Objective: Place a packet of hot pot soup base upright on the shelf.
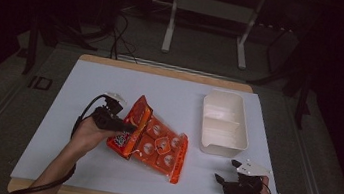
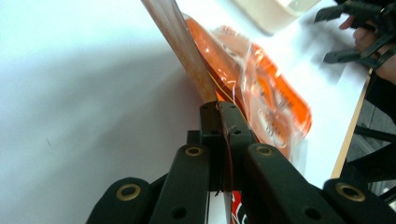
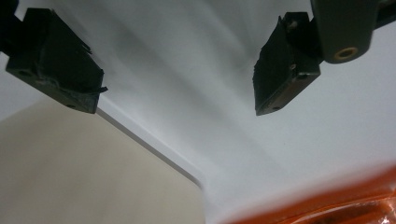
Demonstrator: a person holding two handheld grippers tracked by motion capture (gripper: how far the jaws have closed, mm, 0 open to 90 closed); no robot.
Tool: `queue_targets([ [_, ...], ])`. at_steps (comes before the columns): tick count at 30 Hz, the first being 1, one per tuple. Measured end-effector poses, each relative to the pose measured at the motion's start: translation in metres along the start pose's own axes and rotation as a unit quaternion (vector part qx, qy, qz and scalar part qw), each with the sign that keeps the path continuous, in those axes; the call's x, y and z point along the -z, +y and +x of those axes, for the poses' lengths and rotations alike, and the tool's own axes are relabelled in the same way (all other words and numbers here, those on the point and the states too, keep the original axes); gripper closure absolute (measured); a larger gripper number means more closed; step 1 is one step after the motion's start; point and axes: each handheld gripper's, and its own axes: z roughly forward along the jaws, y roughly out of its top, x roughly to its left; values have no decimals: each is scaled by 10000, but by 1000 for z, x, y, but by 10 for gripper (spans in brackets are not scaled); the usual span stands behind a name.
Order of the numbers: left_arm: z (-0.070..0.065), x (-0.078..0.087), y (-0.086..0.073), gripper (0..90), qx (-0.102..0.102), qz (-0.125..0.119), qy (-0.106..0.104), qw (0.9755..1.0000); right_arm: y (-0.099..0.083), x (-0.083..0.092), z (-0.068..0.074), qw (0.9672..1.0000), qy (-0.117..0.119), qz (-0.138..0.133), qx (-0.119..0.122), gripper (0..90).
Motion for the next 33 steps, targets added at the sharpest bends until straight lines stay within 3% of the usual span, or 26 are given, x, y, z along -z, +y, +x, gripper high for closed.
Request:
queue_targets([
  [2, -3, 5, 16, 900, -153, 16, 82, 9998, 0, 0, 0, 10000, 2, 10, 5, 158],
  [3, -3, 5, 16, 900, -153, 16, 82, 9998, 0, 0, 0, 10000, 2, 10, 5, 158],
  [4, -7, 8, 28, 900, -287, 54, 150, 9995, 0, 0, 0, 10000, 4, 23, 24, 158],
  [5, -7, 8, 28, 900, -287, 54, 150, 9995, 0, 0, 0, 10000, 4, 23, 24, 158],
  [6, -10, 10, 41, 900, -422, 133, 244, 9987, 0, -1, 1, 10000, 9, 33, 39, 158],
  [7, -10, 10, 41, 900, -422, 133, 244, 9987, 0, -1, 1, 10000, 9, 33, 39, 158],
  [10, -18, 15, 64, 900, -699, 306, 356, 9964, 0, 0, 0, 10000, 20, 24, 27, 158],
  [14, -25, 17, 80, 900, -848, 329, 444, 9949, 0, 0, 0, 10000, 23, 20, 19, 158],
  [16, -31, 18, 91, 900, -1022, 354, 586, 9924, 0, 0, 0, 10000, 25, 11, 16, 158],
  [24, -45, 19, 110, 900, -1381, 322, 795, 9867, 0, 0, 0, 10000, 15, -4, 10, 158],
  [33, -57, 22, 128, 900, -1593, 267, 924, 9825, 0, 0, 0, 10000, 14, 1, 12, 158],
])
